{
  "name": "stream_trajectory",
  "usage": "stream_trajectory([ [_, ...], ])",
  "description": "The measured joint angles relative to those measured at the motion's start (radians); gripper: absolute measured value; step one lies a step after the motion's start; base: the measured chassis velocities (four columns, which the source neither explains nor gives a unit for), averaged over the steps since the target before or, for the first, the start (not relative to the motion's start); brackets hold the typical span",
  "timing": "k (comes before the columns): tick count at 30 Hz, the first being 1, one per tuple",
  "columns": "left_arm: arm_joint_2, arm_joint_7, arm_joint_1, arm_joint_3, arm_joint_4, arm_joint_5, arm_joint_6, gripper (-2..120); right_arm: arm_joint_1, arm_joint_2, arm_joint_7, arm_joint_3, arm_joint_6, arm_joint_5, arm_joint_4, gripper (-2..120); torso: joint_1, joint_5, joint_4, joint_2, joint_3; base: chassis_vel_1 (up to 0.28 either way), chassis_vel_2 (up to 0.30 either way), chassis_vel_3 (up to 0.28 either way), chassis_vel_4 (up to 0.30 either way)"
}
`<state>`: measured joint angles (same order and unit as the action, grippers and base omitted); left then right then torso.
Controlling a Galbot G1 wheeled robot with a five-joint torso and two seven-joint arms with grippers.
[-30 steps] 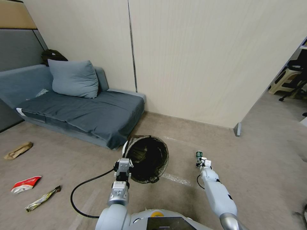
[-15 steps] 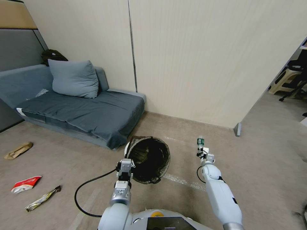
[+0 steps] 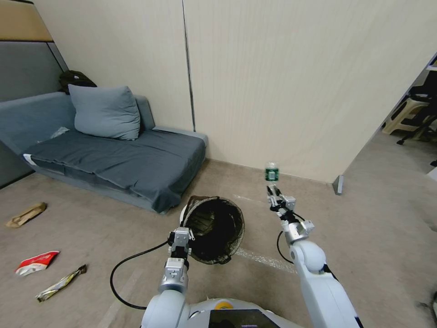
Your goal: Pick up the trash bin, then pick up the garbage from the floor and place it into the trash bin.
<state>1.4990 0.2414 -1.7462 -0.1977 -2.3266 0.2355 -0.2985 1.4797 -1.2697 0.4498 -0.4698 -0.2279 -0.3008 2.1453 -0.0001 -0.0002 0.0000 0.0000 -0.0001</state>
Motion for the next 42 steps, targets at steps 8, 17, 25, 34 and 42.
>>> stream_trajectory([
  [8,0.002,0.000,0.004,0.003,0.000,0.000,-0.003,0,0.087,0.027,-0.027,0.190,-0.021,0.132,0.013,22,0.000,0.0002,0.0001,0.000,0.000,0.000,0.000,0.000,0.000],
  [17,0.004,-0.001,0.003,0.002,-0.005,0.001,-0.003,0,0.101,0.017,-0.022,0.251,-0.040,0.183,-0.052,22,0.000,0.0002,0.0001,0.000,0.000,0.000,0.000,0.000,0.000],
  [25,0.006,-0.002,0.004,0.007,-0.010,0.004,-0.004,0,0.098,0.004,-0.020,0.257,-0.048,0.195,-0.098,22,0.000,0.0002,0.0000,0.000,0.000,0.000,0.000,0.000,0.000],
  [34,0.008,-0.002,0.002,0.005,-0.014,0.006,-0.004,0,0.084,0.000,-0.023,0.257,-0.049,0.198,-0.118,22,0.000,0.0003,0.0000,0.000,0.000,0.000,0.000,0.000,0.000],
  [42,0.009,-0.003,0.002,0.005,-0.015,0.006,-0.004,0,0.086,-0.002,-0.027,0.252,-0.051,0.202,-0.115,46,0.000,0.0002,0.0000,0.000,0.000,0.000,0.000,0.000,0.000],
])
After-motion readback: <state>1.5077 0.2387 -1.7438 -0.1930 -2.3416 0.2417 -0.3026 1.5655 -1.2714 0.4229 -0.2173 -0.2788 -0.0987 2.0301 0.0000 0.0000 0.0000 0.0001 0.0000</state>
